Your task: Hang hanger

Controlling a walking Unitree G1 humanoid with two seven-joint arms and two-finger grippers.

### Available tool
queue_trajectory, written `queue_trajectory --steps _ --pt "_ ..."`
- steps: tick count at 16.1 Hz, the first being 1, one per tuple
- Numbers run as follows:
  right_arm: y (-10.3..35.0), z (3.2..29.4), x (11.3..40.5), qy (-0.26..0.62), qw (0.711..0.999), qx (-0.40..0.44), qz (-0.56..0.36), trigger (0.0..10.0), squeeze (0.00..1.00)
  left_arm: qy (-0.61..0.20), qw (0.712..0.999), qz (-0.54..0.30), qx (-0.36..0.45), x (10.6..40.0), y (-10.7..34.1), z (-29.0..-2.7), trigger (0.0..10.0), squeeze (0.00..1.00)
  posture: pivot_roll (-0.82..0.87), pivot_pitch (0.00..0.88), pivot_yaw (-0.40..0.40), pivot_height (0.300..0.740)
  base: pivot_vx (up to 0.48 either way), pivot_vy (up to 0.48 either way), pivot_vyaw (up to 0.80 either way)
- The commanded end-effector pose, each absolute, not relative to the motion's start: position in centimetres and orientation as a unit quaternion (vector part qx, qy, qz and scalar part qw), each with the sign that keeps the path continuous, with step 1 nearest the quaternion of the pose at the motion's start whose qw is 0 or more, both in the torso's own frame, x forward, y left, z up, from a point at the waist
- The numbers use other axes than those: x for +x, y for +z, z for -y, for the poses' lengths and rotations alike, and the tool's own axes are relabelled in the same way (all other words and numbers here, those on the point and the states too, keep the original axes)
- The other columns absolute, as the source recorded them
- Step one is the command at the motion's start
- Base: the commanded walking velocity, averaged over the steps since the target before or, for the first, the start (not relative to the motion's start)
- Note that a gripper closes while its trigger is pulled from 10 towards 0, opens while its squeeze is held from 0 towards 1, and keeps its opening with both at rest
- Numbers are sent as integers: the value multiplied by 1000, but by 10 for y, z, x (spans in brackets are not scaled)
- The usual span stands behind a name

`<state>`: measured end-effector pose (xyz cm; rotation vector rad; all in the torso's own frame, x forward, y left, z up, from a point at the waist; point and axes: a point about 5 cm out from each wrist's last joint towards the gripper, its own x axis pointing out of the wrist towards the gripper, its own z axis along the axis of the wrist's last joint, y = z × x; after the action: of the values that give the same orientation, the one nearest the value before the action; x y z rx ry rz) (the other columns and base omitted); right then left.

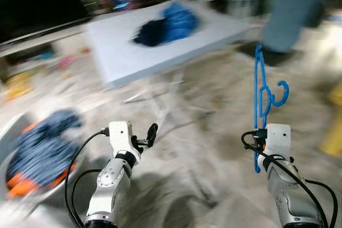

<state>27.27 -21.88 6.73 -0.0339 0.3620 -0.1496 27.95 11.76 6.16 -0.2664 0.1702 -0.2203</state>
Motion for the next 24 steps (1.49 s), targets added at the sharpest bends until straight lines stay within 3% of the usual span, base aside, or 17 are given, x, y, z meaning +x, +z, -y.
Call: queue_trajectory --steps 1,9,17,22,24 --pt "71 219 276 -72 982 -18 -174 10000 0 -111 982 -75 -134 281 66 -118 10000 0 -264 0 117 740 364 0 -800" --pt "71 217 276 -68 982 -18 -173 10000 0 -114 981 -77 -139 281 65 -117 10000 0 -265 0 119 740 370 260 -790" --pt "72 217 276 -72 982 -18 -172 10000 0 -122 979 -90 -136 281 61 -115 10000 0 -266 0 115 740 321 356 -355" --pt "72 212 281 -62 981 -36 -178 10000 0 -92 984 -115 -100 276 51 -118 10000 0 -223 0 60 740 56 78 0" --pt "71 203 287 -41 981 -47 -186 10000 0 -71 987 -105 -99 274 53 -127 10000 0 -178 0 -5 740 0 0 0"
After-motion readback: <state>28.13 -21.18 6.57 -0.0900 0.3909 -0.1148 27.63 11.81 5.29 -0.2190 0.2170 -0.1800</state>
